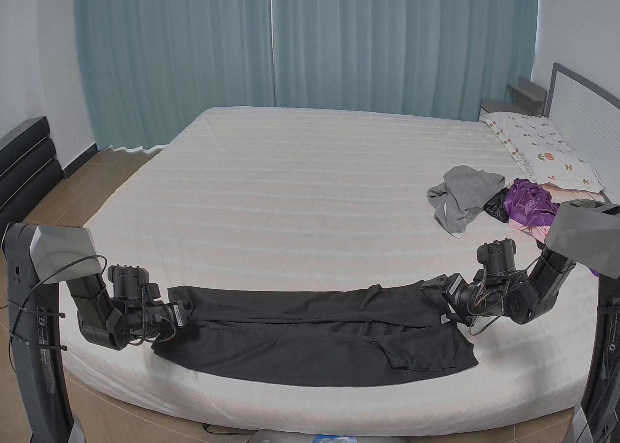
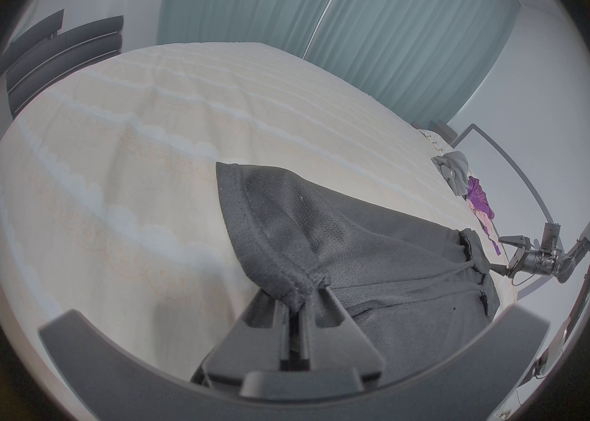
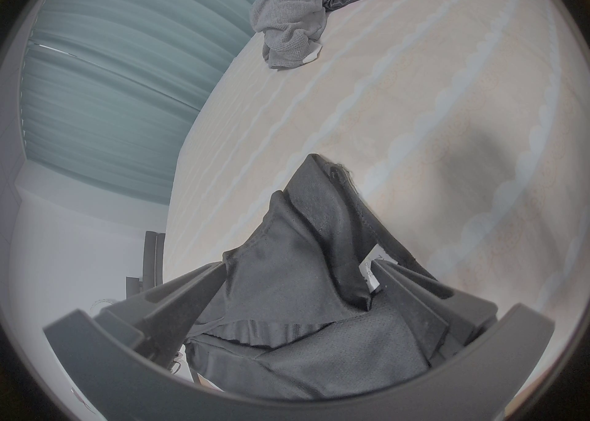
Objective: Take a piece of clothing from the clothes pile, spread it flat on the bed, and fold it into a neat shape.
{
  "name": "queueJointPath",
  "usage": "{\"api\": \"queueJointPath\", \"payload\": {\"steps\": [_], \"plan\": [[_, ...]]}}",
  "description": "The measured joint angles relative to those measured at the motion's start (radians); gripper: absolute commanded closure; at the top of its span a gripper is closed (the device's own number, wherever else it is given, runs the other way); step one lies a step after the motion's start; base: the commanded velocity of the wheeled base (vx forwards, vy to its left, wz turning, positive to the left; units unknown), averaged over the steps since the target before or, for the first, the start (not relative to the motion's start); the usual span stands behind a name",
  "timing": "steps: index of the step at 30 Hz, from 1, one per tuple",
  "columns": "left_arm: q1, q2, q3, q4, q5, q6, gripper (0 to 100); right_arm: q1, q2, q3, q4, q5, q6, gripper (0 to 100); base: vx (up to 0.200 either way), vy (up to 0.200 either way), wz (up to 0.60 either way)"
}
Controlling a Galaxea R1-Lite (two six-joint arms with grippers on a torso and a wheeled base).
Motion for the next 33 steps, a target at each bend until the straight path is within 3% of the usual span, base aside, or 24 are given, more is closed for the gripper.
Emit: {"api": "queueJointPath", "payload": {"steps": [13,22,33], "plan": [[-0.007,-0.001,-0.033,-0.080,0.005,-0.107,100,0.000,0.000,0.000,0.000,0.000,0.000,0,0.000,0.000,0.00],[-0.040,-0.013,-0.025,-0.084,0.011,-0.118,100,0.000,0.000,-0.002,-0.003,0.001,0.006,0,0.000,-0.200,0.00],[-0.095,-0.076,-0.017,-0.078,0.092,-0.180,100,0.000,0.000,0.000,-0.014,0.001,0.005,0,0.000,-0.200,0.00]]}}
